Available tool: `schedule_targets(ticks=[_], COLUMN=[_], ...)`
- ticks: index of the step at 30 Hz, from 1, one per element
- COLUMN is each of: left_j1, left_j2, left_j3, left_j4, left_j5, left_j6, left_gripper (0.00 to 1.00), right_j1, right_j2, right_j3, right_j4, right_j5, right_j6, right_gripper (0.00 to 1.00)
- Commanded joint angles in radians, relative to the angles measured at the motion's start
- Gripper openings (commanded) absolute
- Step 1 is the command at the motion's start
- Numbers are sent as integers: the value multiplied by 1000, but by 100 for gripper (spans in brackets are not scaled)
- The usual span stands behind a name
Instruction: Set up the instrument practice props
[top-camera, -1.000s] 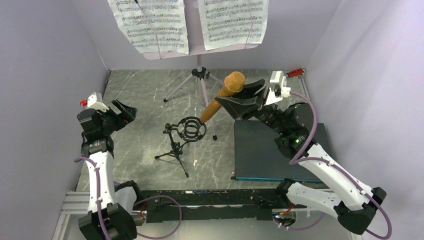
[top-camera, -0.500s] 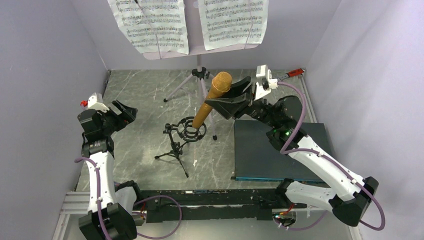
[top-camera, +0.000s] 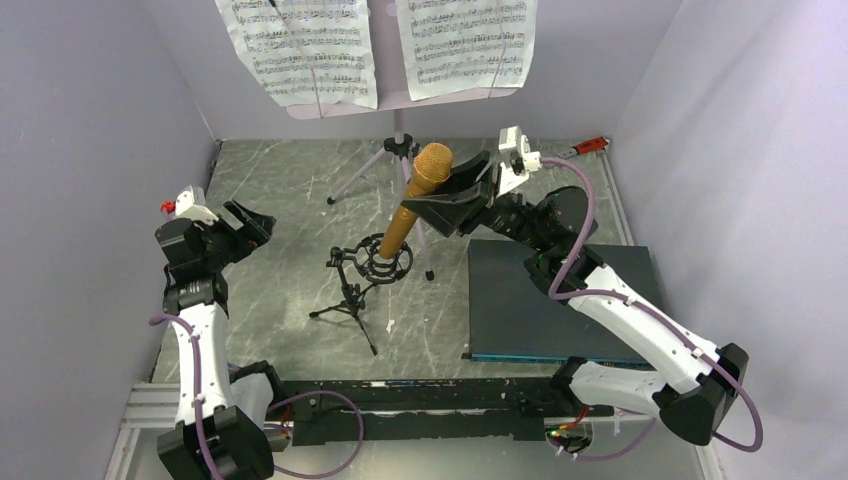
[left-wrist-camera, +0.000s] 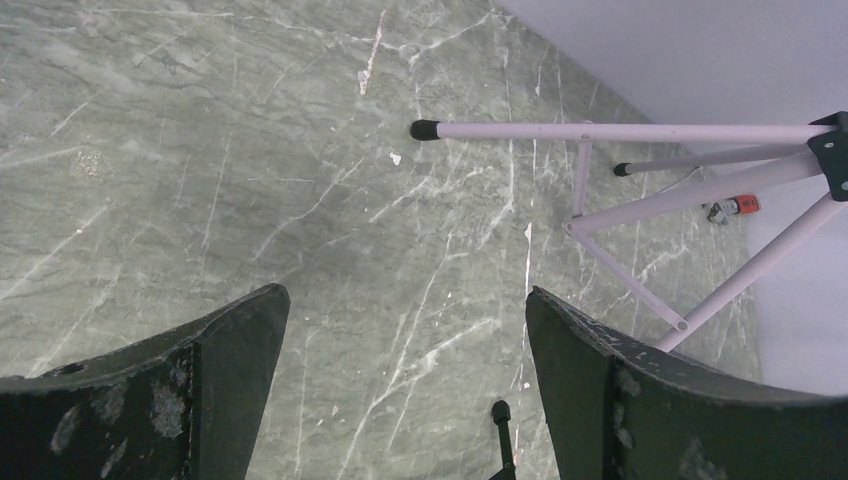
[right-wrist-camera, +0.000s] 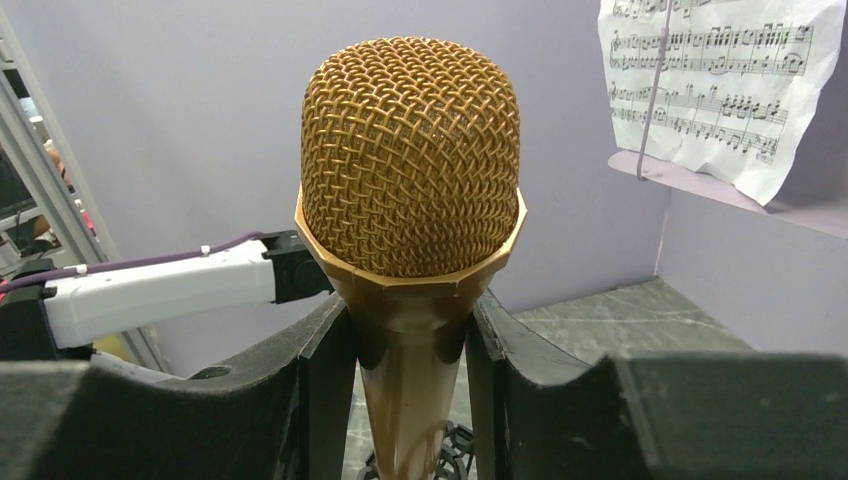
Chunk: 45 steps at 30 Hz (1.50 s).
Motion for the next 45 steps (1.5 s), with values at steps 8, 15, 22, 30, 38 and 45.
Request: schedule_targets(ticks=[8, 15, 22, 30, 38, 45], left_j1=[5, 13, 13, 15, 16, 16], left_j2=[-7, 1, -7, -1, -3, -3], left_j3=[-3, -3, -7, -5, -6, -8], left_j4=[41, 43, 44, 43, 47, 48], left_j5=[27, 38, 29, 36, 38, 37], left_j6=[-13, -19, -15, -20, -23, -27], left_gripper=[94, 94, 94, 94, 94, 94], right_j1=[1, 0, 1, 4, 19, 52], right_j2=[8, 12, 28, 39, 62, 84], right_j3=[29, 23, 20, 32, 48, 60], right_j4=[54, 41, 22, -15, -39, -65], right_j5=[14, 19, 9, -13, -16, 0], right_j6=[-7, -19, -28, -62, -88, -139], right_gripper=[0, 0, 0, 0, 0, 0])
